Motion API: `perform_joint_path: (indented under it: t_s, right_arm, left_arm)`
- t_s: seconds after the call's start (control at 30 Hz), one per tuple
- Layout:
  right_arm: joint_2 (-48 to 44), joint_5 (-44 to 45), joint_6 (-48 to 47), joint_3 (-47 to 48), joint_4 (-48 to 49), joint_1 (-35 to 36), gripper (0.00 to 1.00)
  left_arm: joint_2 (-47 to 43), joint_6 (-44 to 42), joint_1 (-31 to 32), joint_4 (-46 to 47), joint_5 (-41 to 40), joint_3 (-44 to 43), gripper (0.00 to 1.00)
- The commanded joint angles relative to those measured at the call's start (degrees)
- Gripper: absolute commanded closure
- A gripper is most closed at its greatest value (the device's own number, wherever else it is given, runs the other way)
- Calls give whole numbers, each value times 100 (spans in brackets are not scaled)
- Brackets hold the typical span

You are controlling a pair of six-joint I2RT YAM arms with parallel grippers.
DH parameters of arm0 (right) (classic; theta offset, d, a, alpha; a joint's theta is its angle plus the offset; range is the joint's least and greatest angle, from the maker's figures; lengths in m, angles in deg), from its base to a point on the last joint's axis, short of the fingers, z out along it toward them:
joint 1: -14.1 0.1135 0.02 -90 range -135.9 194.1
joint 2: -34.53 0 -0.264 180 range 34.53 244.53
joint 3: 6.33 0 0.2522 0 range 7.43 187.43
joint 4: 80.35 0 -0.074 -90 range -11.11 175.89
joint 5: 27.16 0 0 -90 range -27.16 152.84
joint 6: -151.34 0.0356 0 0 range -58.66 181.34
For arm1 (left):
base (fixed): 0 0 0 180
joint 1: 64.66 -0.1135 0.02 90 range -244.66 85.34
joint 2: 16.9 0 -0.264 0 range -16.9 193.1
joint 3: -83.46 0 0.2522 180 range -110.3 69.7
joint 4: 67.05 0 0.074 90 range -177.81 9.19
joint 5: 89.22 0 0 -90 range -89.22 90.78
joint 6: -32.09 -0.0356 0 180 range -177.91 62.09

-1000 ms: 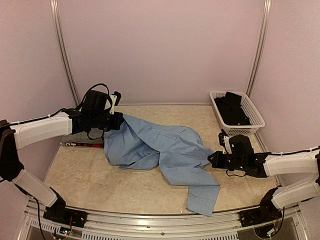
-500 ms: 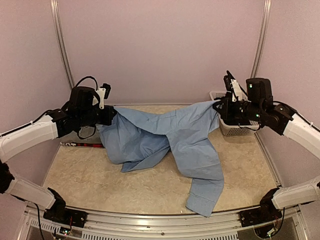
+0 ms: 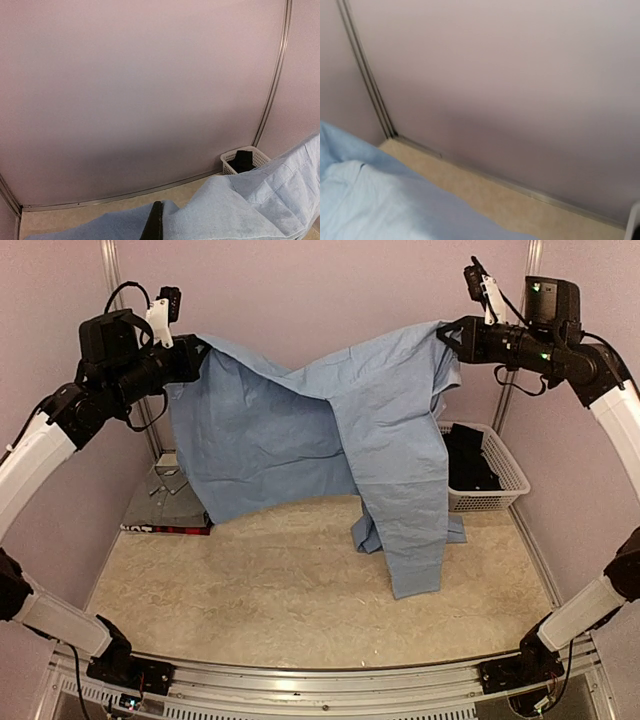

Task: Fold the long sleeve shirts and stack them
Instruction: Pick up the crumpled shirt from the center of the board.

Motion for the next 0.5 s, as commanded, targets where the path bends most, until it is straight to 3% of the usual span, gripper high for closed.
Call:
perform_joint_path:
  t_s: [0.0, 0.23, 0.47]
  right_arm:
    - [84, -460, -72, 726, -516, -54, 100]
    - [-586, -1360, 77, 76, -515, -47, 100]
    - [-1276, -1745, 396, 228, -769, -46, 100]
  left_arm:
    - [2, -255, -36, -367, -26, -575, 100]
    - [-655, -227, 55, -393, 381, 82, 100]
    - [-1564, -148, 155, -620, 777, 186, 100]
